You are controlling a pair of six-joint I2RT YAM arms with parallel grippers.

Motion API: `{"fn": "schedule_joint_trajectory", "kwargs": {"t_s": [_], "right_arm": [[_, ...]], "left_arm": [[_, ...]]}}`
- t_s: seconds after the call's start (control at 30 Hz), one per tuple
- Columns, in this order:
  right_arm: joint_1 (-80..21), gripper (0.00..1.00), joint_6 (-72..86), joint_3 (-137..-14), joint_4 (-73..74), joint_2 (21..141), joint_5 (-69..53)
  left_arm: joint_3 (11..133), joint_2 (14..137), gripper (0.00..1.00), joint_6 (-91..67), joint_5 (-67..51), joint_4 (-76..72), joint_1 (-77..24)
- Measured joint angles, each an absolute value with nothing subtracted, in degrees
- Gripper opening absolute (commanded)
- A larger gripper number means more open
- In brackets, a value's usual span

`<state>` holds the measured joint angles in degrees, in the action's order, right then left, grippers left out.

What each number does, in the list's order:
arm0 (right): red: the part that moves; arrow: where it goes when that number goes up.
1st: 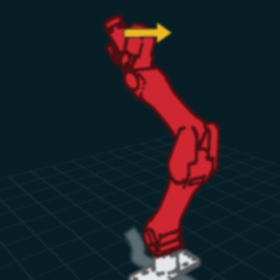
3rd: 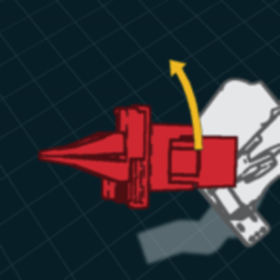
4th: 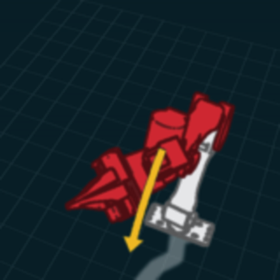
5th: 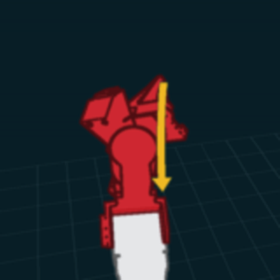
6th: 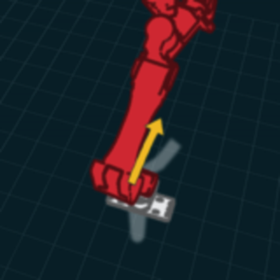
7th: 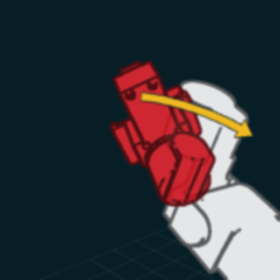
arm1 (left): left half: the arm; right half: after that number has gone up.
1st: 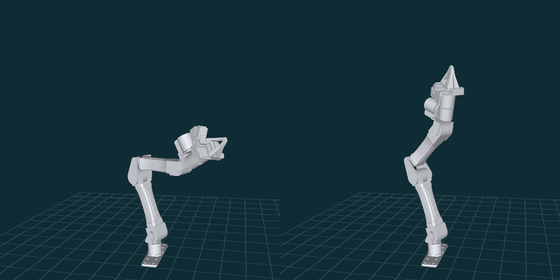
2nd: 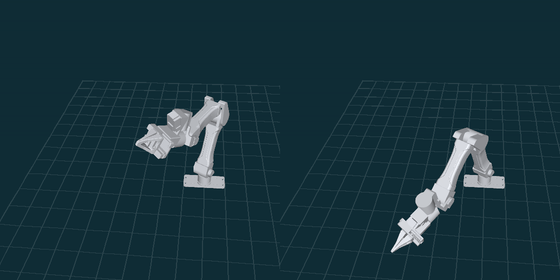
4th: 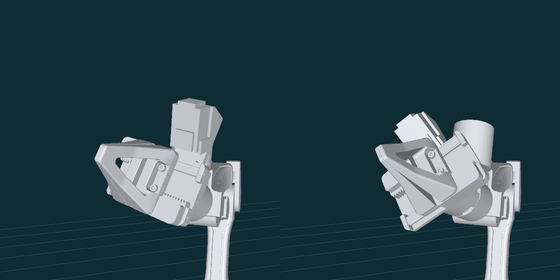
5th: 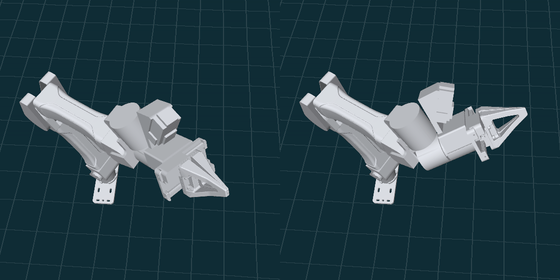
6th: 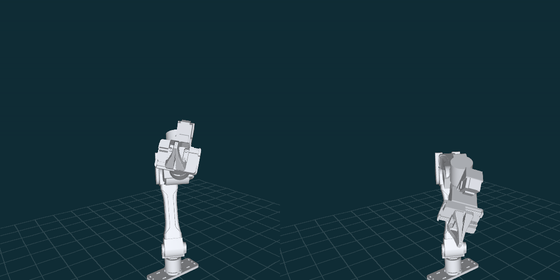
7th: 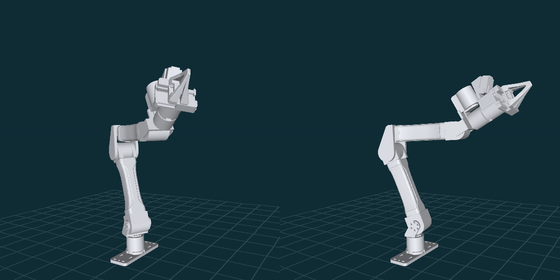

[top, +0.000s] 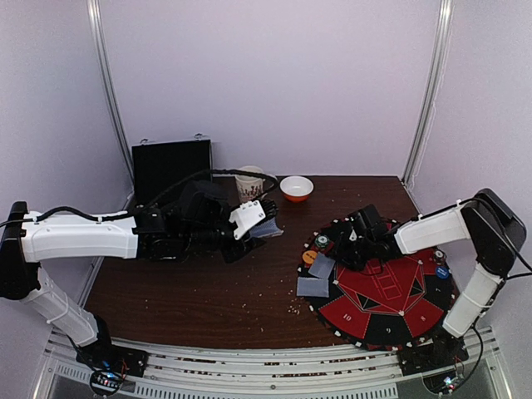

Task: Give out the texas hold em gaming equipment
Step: Move the poker card to the small blind area.

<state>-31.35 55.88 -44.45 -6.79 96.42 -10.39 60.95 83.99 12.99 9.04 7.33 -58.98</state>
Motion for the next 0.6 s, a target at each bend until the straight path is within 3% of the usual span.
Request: {"fn": "schedule_joint_trajectory", "kwargs": {"t_s": [0.1, 0.2, 0.43, 0.6], "right_arm": [[-31.22, 0.24, 56.38, -43.79, -8.38, 96.68, -11.14], [-31.07, 0.00, 57.21, -43.20, -9.69, 97.14, -12.01], [-30.83, 0.00, 58.19, -42.94, -7.55, 96.47, -11.14], [-30.41, 0.00, 58.54, -40.91, -1.48, 89.34, -9.02]], "left_arm": [[60.95, 83.99, 0.49, 13.02, 9.04, 7.35, -58.98], [60.95, 83.94, 0.49, 13.02, 9.04, 7.35, -58.98], [60.95, 83.90, 0.49, 13.19, 9.28, 7.35, -58.98], [60.95, 83.90, 0.49, 13.21, 9.28, 7.35, -58.98]]}}
